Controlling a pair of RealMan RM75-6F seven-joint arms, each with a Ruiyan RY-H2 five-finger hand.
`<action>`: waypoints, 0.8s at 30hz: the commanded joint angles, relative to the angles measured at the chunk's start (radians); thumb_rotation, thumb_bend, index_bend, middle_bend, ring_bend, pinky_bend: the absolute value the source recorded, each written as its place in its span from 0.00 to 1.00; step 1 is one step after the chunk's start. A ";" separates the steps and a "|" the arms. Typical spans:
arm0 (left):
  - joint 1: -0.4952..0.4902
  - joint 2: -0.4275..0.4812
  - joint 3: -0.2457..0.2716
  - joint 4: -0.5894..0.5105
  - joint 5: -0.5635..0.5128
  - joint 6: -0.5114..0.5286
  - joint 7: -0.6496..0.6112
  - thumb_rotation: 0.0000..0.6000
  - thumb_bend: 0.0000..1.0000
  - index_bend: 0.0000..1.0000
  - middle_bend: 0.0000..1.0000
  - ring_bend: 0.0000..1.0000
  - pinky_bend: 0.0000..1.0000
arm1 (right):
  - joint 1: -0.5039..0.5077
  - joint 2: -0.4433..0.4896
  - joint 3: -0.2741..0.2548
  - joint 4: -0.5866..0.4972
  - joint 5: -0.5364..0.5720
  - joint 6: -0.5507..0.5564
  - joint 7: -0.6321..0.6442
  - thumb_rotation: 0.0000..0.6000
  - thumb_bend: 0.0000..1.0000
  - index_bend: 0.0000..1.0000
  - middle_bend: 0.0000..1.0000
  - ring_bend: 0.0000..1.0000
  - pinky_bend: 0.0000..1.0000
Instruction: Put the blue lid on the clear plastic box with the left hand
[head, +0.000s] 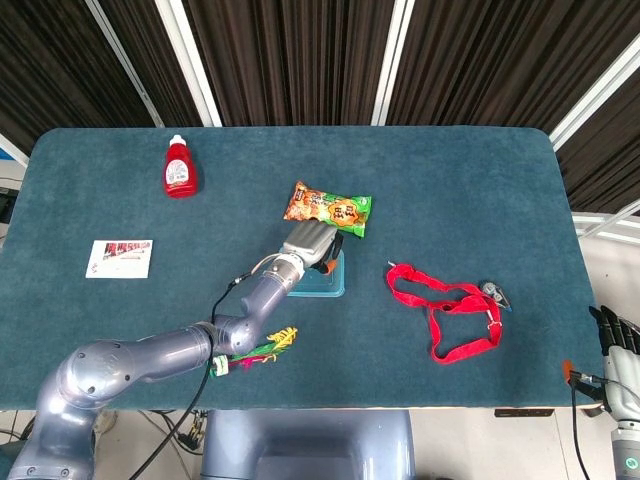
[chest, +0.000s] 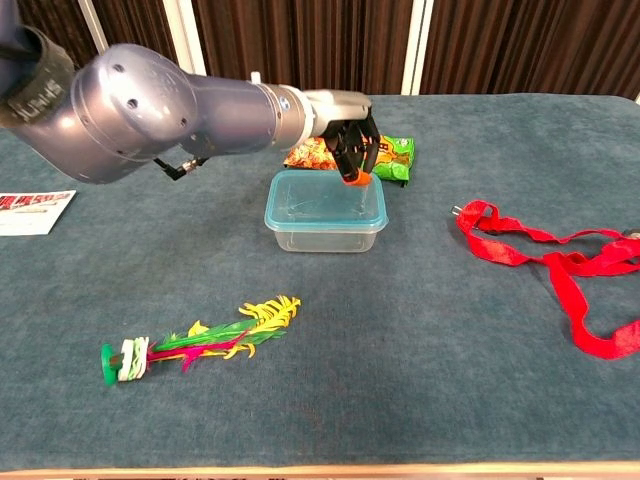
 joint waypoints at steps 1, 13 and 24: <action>0.015 0.074 0.006 -0.117 0.056 0.083 0.043 1.00 0.48 0.65 0.63 0.27 0.19 | 0.000 0.000 0.000 0.000 0.001 -0.001 0.000 1.00 0.39 0.08 0.04 0.02 0.00; 0.054 0.294 0.028 -0.545 -0.048 0.111 0.082 1.00 0.51 0.66 0.64 0.27 0.18 | 0.001 -0.004 0.000 0.001 0.002 0.001 -0.011 1.00 0.39 0.08 0.04 0.02 0.00; 0.019 0.261 0.102 -0.573 -0.132 0.196 0.156 1.00 0.51 0.67 0.65 0.27 0.11 | 0.002 -0.002 0.001 -0.001 0.008 -0.003 -0.009 1.00 0.39 0.08 0.04 0.02 0.00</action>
